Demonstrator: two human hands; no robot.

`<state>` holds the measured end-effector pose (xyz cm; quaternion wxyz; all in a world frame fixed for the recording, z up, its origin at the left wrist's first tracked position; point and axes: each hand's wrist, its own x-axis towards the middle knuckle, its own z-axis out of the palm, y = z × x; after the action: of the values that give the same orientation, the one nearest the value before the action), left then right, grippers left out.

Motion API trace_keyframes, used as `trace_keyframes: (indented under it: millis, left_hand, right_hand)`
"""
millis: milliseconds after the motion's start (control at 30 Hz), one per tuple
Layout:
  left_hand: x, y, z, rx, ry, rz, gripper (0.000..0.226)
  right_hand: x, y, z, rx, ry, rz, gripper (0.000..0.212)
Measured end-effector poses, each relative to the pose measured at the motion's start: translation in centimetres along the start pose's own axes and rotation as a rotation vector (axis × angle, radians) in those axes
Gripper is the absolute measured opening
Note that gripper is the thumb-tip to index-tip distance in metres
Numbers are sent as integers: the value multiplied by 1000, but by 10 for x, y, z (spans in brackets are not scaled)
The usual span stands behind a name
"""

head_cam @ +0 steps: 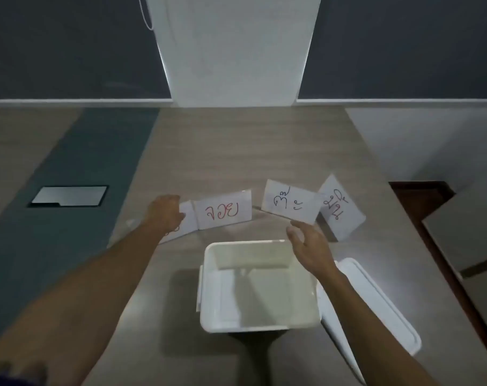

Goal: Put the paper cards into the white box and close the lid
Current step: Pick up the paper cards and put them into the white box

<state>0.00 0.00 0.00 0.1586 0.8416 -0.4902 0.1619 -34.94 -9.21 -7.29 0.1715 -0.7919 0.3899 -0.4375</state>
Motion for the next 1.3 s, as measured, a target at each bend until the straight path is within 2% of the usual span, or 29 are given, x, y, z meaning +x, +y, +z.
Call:
trace_keyframes:
  millis: [100,167,333,500,767,900,1133,1233,1300]
  left_hand:
    - [6,-14,-6,82,81,-38,57]
    - [7,-22,-13,86,85,-65,53]
    - [7,-27,-15,-51,50,-75,35]
    - [-14,-26,8,-55,2,-63,39]
    - [-98,-35,70,16,-17,-97,34]
    - [-134,-24,84,-3,56,-17,31]
    - [-201,47,71,-134,138,176,23]
    - [-231,75,73,-223,94,266,19]
    - [-251,93,91,-270,-20,309,21]
  right_hand:
    - [-10,7,-4,133,66,-13,39]
    - [-18,9,-5,201,53,-18,35]
    - [-23,8,2,283,64,39,35]
    - [-34,21,17,240,30,120,35]
    - [-113,69,53,127,-10,305,39]
    - [-153,93,66,101,-74,413,38]
    - [-198,128,86,64,-149,542,39]
    - [-208,134,95,70,-181,571,39]
    - [-216,144,105,86,-209,603,40]
